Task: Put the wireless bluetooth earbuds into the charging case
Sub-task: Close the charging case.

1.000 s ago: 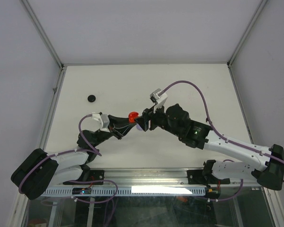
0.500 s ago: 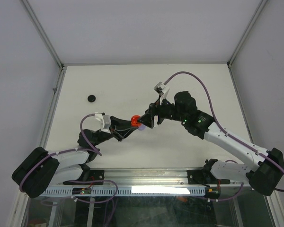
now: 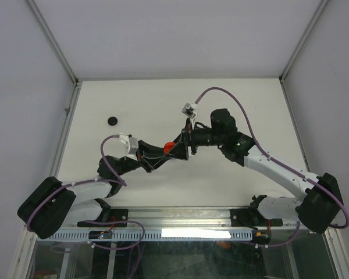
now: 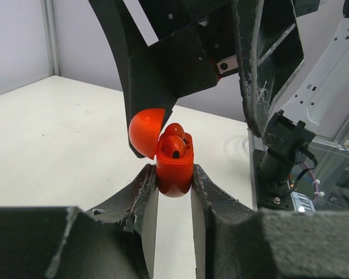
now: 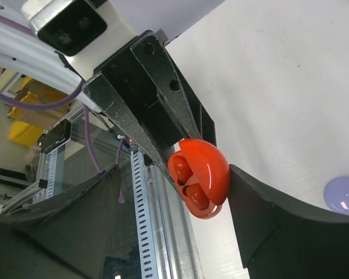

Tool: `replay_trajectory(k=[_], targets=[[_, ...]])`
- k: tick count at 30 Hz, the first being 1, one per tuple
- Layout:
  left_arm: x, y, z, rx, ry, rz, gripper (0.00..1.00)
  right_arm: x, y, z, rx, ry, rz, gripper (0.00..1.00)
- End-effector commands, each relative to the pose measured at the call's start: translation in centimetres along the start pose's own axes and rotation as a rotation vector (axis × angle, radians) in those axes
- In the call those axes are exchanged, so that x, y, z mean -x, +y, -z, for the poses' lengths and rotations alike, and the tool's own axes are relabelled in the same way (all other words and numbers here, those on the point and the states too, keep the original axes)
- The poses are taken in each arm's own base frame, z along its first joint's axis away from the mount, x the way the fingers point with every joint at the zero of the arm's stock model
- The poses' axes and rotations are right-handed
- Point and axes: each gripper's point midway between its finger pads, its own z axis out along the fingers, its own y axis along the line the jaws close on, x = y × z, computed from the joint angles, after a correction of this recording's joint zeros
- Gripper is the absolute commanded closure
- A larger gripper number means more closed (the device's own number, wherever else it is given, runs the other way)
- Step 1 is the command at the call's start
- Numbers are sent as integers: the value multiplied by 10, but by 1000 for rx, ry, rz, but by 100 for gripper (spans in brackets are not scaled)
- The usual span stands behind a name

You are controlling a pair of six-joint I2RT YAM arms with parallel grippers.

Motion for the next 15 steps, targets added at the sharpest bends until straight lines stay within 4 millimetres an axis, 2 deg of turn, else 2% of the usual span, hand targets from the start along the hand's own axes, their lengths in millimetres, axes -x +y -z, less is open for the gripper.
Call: replay_trajectory(k=[1, 4, 9, 12, 15], targets=[[15, 0, -6, -4, -49, 30, 96, 23, 32, 11, 139, -64, 79, 26], [10, 5, -5, 29, -40, 71, 95, 21, 40, 14, 178, -59, 86, 27], [1, 10, -2, 64, -14, 132, 94, 25, 29, 20, 133, -90, 84, 27], [-7, 14, 0, 102, 13, 198, 93, 28, 12, 24, 38, -119, 78, 27], [-23, 20, 4, 169, 73, 314, 92, 28, -14, 32, -127, -142, 89, 26]])
